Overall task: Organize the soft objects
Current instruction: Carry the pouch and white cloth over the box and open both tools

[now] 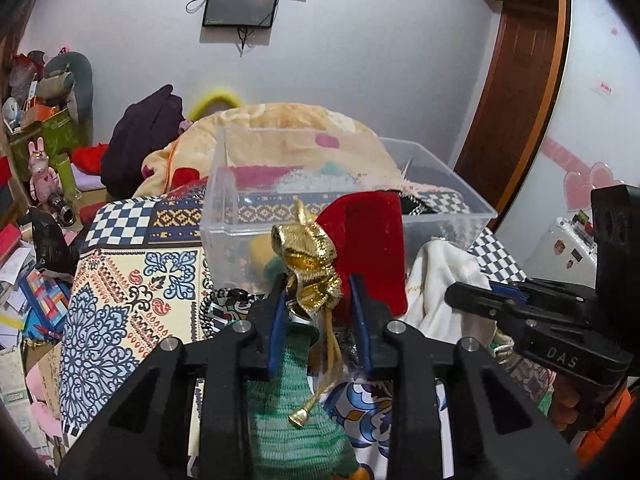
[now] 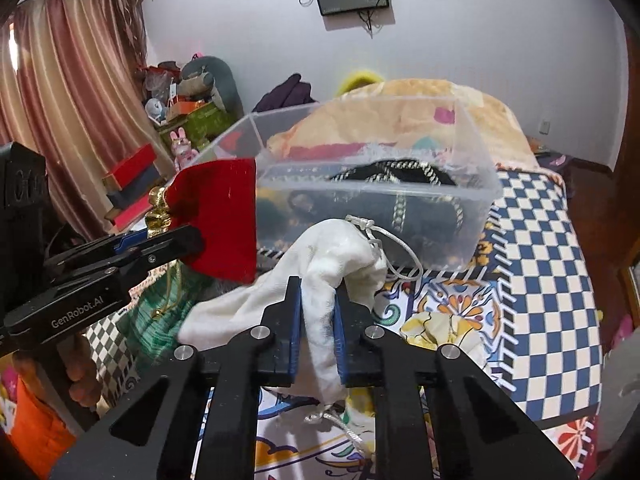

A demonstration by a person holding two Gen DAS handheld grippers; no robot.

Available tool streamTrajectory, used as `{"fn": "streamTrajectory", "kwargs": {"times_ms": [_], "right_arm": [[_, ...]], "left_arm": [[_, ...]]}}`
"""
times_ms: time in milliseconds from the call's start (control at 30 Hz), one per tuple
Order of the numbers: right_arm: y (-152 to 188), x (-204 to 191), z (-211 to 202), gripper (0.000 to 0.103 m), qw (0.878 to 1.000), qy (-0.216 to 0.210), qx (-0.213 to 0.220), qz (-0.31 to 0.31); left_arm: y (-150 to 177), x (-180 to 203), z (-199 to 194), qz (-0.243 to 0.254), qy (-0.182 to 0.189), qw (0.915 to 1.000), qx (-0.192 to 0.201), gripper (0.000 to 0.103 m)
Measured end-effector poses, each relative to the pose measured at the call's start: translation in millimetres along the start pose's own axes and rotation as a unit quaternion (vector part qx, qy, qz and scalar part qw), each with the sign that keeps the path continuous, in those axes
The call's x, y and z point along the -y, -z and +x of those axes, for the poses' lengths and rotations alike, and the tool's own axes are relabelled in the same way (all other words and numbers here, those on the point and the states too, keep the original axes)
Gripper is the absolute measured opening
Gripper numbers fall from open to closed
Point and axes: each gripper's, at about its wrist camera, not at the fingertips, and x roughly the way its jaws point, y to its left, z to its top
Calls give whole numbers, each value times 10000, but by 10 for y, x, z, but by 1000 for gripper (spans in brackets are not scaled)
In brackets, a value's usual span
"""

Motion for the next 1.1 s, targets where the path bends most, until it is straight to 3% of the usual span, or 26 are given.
{"fn": "streamTrajectory", "kwargs": {"times_ms": [300,633,867,1100], "right_arm": [[-87,27,-373,11,9986,143,500,-53],[-449,-81,-673,11,9913,354,1249,-217],[-696,-71,-652,11,9854,565,1583,-257],[-853,-106,-422,11,9848,763,1530,-317]], "left_arm": [[-133,-39,-249,-60,-21,9994,345,27],[-441,-30,-468,3,-60,9964,841,27],[-702,-25,-447,85,-84,9943,1055,27],[-901,-35,-201,158,-235,9950,956,27]]}}
